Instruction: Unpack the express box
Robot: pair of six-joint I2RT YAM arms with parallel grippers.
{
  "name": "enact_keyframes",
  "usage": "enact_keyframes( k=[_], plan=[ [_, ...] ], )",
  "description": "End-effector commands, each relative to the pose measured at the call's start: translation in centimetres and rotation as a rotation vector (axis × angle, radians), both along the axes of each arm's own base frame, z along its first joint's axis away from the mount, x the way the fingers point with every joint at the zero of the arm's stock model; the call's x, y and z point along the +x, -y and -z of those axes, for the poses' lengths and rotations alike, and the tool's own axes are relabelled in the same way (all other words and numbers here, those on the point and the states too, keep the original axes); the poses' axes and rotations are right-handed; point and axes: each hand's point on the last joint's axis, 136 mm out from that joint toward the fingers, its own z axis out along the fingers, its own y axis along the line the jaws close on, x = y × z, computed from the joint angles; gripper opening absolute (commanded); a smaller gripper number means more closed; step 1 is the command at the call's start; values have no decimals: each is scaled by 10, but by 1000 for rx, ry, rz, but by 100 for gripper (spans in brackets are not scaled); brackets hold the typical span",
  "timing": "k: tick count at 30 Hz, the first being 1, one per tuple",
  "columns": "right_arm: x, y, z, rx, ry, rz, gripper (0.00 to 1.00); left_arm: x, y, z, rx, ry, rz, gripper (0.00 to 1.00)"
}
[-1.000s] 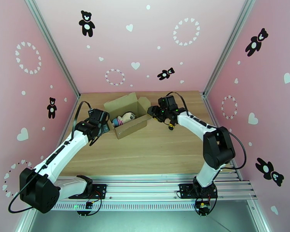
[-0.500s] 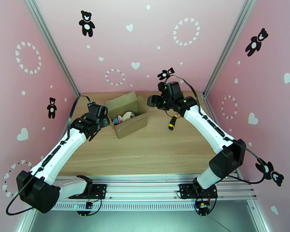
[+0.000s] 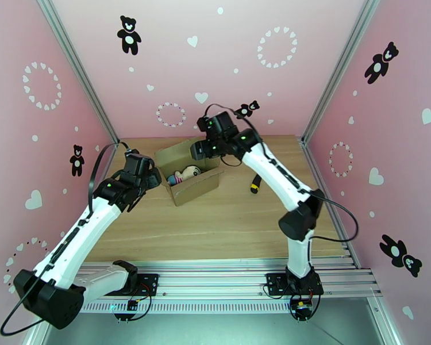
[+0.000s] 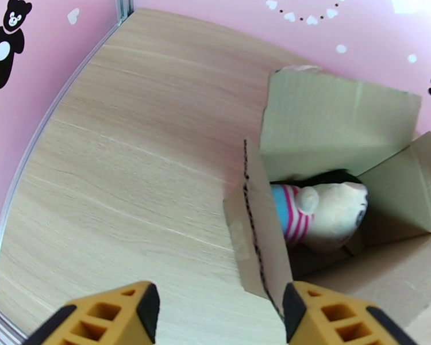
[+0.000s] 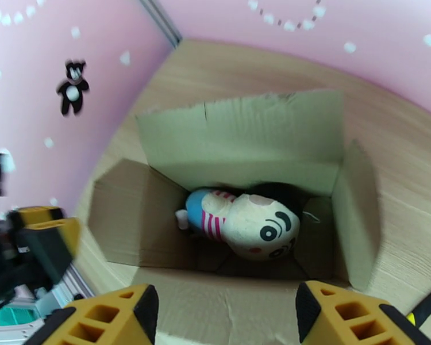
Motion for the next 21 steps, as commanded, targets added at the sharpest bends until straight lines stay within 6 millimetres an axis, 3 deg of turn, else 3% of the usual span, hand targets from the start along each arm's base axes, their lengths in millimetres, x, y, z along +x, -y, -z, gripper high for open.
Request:
enact_keyframes(
  k=[1,11,21],
  plan=[
    [0,-12,15,-49,-10,-30,68,-12,0,-10,-52,1,-3,63],
    [17,-37,93,-163,-81,-21,68,-29,1,-7,-108,-3,-4,63],
    [20,-43,149,-281,-100,-9,70,-30,3,0,-116,-23,-2,63]
  ],
)
